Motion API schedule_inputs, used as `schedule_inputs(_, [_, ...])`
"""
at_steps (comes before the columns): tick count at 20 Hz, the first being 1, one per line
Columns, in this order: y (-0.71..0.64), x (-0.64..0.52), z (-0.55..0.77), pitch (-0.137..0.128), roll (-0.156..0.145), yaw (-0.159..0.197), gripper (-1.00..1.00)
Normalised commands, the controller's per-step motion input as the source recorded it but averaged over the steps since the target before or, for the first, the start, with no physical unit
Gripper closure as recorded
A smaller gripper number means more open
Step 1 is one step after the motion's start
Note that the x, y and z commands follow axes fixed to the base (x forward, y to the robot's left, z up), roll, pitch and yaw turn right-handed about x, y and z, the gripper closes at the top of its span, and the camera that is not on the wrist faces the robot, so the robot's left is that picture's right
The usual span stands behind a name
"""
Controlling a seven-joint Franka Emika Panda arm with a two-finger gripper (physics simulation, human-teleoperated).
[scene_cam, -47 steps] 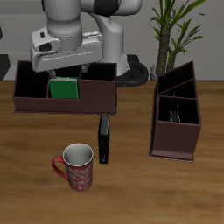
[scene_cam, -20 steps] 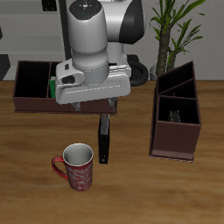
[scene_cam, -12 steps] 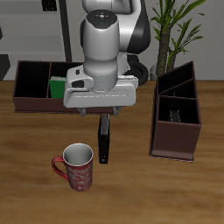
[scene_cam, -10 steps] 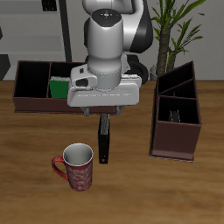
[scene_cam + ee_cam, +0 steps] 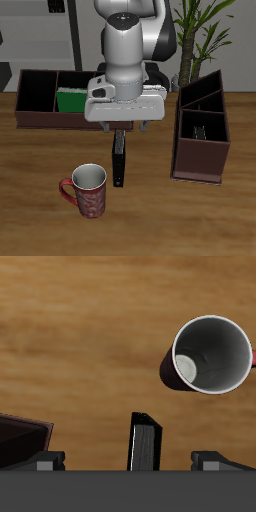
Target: Place the yellow book into the left desk caddy's right compartment and place the green book into the back desk caddy's front compartment and place the black book into the back desk caddy's back compartment
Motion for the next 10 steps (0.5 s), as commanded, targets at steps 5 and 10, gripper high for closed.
schedule_inputs(5, [-0.17,-0.01,-0.17,-0.001,0.038,-0.011,-1.00])
schedule_inputs(10, [-0.11,-0.05,-0.16,0.014,-0.005,-0.021,-1.00])
